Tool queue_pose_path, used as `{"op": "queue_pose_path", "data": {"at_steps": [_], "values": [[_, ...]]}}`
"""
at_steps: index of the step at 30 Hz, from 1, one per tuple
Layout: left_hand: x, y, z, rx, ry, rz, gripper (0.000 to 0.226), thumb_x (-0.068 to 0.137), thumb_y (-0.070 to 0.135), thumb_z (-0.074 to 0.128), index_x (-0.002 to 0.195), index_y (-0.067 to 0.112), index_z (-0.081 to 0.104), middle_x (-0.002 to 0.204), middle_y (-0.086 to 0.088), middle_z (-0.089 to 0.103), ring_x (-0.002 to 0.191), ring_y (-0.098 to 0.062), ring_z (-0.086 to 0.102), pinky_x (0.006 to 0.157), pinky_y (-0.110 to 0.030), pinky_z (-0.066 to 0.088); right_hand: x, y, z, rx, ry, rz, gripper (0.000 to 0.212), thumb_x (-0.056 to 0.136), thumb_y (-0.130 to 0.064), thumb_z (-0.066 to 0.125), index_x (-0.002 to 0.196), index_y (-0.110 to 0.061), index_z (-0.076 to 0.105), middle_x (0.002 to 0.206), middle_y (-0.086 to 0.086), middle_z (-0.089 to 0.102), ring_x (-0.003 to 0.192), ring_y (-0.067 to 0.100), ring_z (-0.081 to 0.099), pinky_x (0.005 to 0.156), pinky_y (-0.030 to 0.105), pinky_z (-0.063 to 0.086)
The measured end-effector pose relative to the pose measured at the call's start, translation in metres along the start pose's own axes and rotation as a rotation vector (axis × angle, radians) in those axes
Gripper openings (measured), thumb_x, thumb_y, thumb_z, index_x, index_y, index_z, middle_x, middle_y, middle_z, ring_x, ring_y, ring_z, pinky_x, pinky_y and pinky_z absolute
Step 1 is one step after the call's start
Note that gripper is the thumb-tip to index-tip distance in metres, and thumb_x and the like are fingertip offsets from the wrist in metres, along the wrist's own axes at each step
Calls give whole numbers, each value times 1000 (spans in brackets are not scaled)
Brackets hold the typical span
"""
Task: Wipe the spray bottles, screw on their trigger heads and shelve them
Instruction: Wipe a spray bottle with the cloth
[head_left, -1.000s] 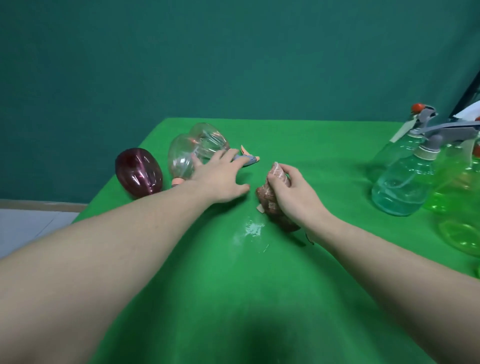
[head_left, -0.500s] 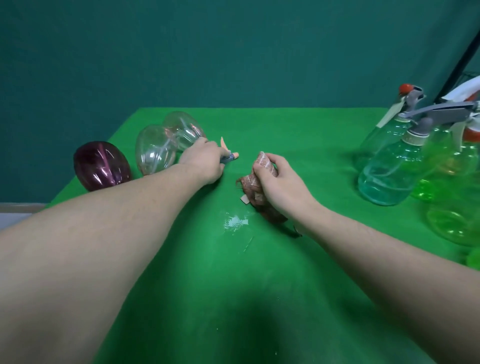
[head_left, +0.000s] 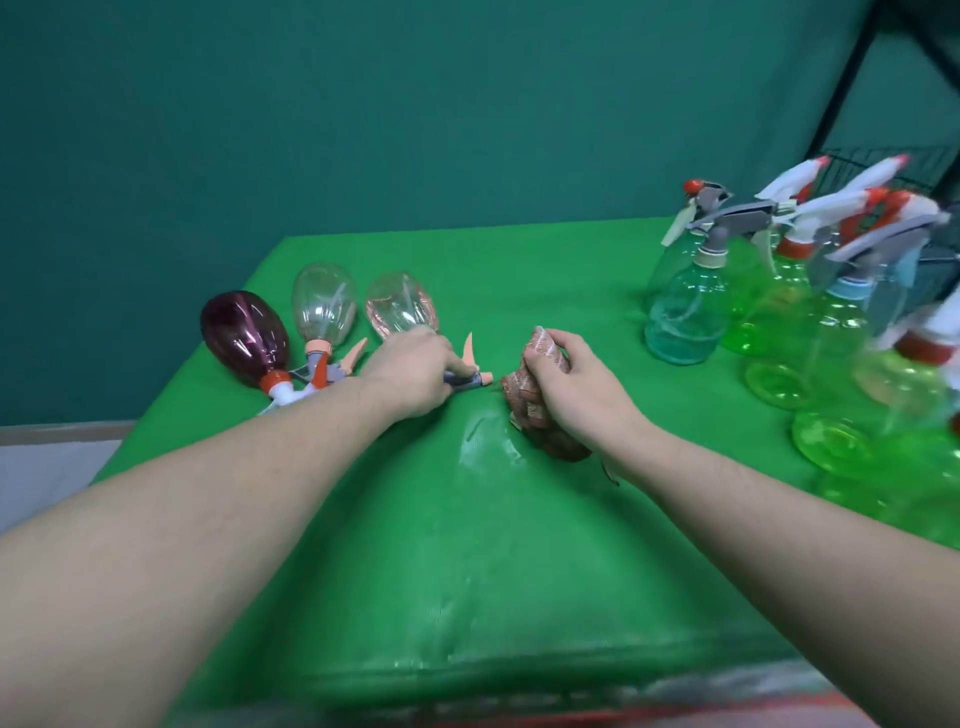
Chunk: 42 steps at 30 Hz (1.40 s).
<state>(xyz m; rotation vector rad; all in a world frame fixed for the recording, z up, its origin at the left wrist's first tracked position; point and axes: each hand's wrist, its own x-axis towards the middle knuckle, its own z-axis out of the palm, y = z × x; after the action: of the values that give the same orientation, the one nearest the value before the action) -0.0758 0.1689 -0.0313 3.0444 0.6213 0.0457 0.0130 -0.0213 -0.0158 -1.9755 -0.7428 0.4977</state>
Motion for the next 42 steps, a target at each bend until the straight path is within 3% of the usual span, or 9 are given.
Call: {"op": "queue_pose_path", "data": {"at_steps": [9, 15, 18, 25, 28, 32, 34, 37, 42], "values": [[-89, 76, 1, 127, 3, 180, 34, 104, 41, 56, 137, 35, 66, 105, 0, 71, 106, -28, 58, 102, -35, 41, -87, 13, -21, -9, 9, 16, 47, 102, -44, 48, 147, -30, 42, 137, 1, 60, 117, 19, 58, 96, 27, 41], [-136, 110, -1, 199, -34, 188, 37, 104, 37, 56, 141, 35, 62, 102, 0, 66, 103, -24, 55, 108, -36, 37, -131, 22, -32, 0, 2, 16, 48, 102, -45, 47, 148, -30, 42, 135, 2, 61, 113, 20, 59, 99, 30, 43], [-150, 123, -5, 228, -80, 184, 41, 102, 36, 59, 143, 34, 60, 95, 5, 54, 97, -16, 42, 118, -42, 28, -146, 25, -37, 15, -2, 16, 48, 103, -44, 46, 148, -29, 41, 132, 1, 60, 108, 18, 59, 92, 29, 42], [-170, 144, -11, 262, -203, 161, 46, 101, 52, 52, 138, 26, 62, 99, -1, 50, 114, -25, 50, 122, -47, 25, -166, 31, -44, 35, -14, 35, 47, 103, -44, 46, 148, -29, 41, 126, 0, 60, 107, 19, 60, 95, 30, 44], [-175, 145, -20, 233, -242, 157, 51, 102, 53, 50, 147, 28, 55, 107, -4, 56, 119, -26, 50, 119, -43, 28, -168, 32, -45, 55, -9, 45, 48, 103, -45, 46, 147, -29, 42, 134, 2, 61, 113, 20, 60, 103, 34, 44], [-180, 131, -25, 27, -160, 167, 44, 103, 31, 52, 147, 29, 54, 120, 1, 60, 128, -23, 48, 116, -39, 33, -169, 29, -47, 60, -18, 33, 47, 104, -43, 46, 148, -28, 42, 131, 1, 60, 109, 18, 59, 96, 29, 42], [-180, 121, -26, -10, -109, 169, 46, 102, 21, 49, 147, 31, 53, 143, 4, 52, 143, -18, 36, 128, -42, 16, -167, 29, -49, 61, -25, 31, 46, 104, -43, 46, 147, -28, 42, 127, 0, 61, 109, 18, 60, 96, 30, 44], [-179, 106, -31, 15, -128, 146, 53, 103, 14, 46, 151, 36, 46, 162, 6, 33, 155, -12, 14, 127, -41, -12, -162, 33, -52, 54, -26, 32, 46, 103, -44, 47, 146, -28, 44, 128, 0, 63, 111, 19, 61, 100, 33, 45], [-169, 88, -37, 158, -220, 145, 73, 91, 5, 52, 154, 40, 39, 171, 3, 15, 158, -15, -2, 125, -48, -18, -155, 41, -56, 51, -23, 42, 45, 103, -44, 47, 146, -29, 44, 124, -2, 62, 109, 18, 61, 97, 31, 44]]}}
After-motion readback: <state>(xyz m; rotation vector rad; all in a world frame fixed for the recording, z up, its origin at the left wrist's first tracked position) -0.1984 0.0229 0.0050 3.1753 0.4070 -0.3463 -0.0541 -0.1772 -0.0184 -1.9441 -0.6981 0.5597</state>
